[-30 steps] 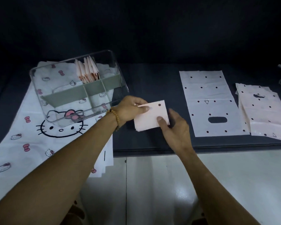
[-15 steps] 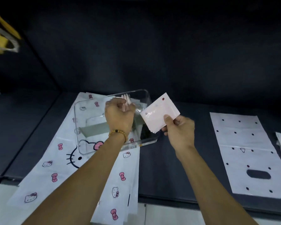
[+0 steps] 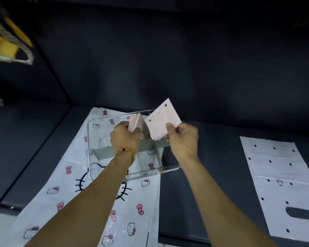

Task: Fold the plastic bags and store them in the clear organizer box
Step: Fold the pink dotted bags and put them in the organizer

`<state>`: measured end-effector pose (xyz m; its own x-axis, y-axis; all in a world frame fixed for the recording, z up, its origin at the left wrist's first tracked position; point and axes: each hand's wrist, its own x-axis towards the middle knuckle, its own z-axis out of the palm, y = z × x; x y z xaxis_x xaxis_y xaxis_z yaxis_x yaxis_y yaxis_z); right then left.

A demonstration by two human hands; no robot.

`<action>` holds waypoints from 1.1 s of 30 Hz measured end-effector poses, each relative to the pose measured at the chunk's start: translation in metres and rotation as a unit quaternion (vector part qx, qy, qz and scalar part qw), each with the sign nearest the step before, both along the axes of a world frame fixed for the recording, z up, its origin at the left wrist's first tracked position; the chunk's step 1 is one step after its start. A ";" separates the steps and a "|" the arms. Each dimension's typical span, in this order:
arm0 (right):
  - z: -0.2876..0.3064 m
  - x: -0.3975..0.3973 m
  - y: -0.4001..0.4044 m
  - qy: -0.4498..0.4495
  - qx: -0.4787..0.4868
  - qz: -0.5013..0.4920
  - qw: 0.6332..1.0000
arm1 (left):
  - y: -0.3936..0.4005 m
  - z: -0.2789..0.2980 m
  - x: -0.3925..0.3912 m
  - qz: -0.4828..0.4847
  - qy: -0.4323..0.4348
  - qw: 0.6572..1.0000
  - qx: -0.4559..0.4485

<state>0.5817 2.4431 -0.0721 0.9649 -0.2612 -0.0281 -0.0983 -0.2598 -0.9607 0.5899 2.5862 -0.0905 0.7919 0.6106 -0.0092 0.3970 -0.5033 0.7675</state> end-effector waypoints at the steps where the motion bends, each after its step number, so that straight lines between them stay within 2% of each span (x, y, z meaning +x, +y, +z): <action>1: 0.001 0.004 0.007 0.000 -0.024 0.006 1.000 | 0.001 0.001 -0.001 -0.002 -0.003 1.000 -0.012; 5: -0.002 0.007 0.027 -0.050 -0.228 -0.012 0.972 | 0.004 0.003 -0.003 0.010 -0.027 0.998 -0.064; 8: -0.007 0.003 0.039 -0.055 -0.325 0.108 0.938 | 0.004 0.005 -0.007 -0.002 -0.042 0.996 -0.077; 10: -0.008 0.001 0.044 -0.043 -0.325 0.169 0.929 | 0.005 0.004 -0.009 -0.011 -0.061 0.995 -0.081; 13: -0.009 -0.005 0.043 -0.075 -0.237 0.127 0.960 | 0.008 0.001 -0.014 -0.022 -0.090 0.991 -0.100; 14: -0.010 -0.007 0.043 -0.093 -0.242 0.107 0.960 | 0.008 0.000 -0.015 -0.027 -0.096 0.990 -0.104; 17: -0.012 -0.003 0.043 -0.099 -0.332 0.080 0.935 | 0.007 0.001 -0.020 -0.053 -0.114 0.986 -0.106; 22: -0.006 0.016 0.051 0.010 -0.393 0.112 0.913 | 0.008 0.000 -0.017 -0.072 -0.106 0.987 -0.101; 24: -0.004 0.019 0.050 0.028 -0.372 0.138 0.918 | 0.008 0.001 -0.016 -0.079 -0.102 0.987 -0.100; 26: -0.002 0.012 0.044 0.021 -0.299 0.152 0.942 | 0.006 0.003 -0.019 -0.071 -0.099 0.987 -0.108; 30: 0.005 -0.017 0.012 -0.008 -0.196 0.082 0.977 | -0.002 0.006 -0.039 -0.016 -0.117 0.976 -0.181; 33: 0.006 -0.042 -0.023 0.003 -0.125 0.017 0.992 | -0.020 0.004 -0.068 -0.016 -0.126 0.967 -0.221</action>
